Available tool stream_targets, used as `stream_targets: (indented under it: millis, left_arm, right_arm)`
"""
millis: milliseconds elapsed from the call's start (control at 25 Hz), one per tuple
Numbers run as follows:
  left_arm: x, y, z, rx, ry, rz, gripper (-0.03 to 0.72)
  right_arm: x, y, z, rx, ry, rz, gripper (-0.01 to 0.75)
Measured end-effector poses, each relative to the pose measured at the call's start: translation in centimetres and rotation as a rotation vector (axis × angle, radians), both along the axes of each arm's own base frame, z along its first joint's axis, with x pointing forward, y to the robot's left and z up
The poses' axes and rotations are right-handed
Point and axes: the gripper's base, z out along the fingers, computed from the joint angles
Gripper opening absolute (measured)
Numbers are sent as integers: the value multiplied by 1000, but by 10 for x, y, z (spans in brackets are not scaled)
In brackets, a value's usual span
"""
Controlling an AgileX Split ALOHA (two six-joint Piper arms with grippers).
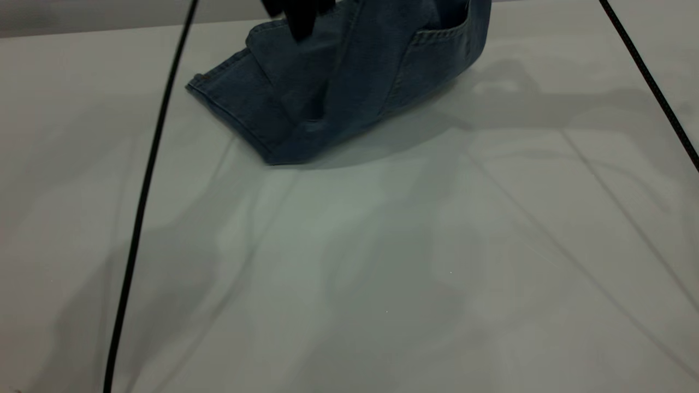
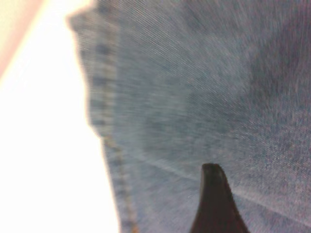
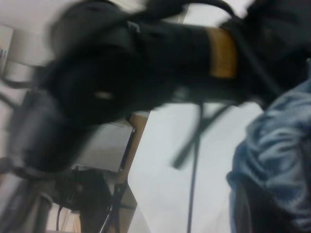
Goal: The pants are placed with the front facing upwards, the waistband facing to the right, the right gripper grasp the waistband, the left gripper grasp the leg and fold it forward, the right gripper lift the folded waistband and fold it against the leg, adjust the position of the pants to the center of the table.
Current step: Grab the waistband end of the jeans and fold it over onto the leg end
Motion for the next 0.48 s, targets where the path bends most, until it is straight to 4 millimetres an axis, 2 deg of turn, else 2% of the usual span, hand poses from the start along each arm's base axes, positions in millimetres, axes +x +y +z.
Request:
stream_targets:
  millis: [200, 360, 480]
  left_arm:
    - [-7, 4, 67, -50, -115, 0, 415]
    - [-19, 10, 124, -96, -211, 0, 415]
    - [-33, 16, 169, -134, -290, -1, 415]
  right_arm:
    - [3, -1, -2, -22, -7, -35, 49]
    - [5, -2, -4, -29, -6, -50, 49]
    - [5, 5, -12, -26, 5, -41, 49]
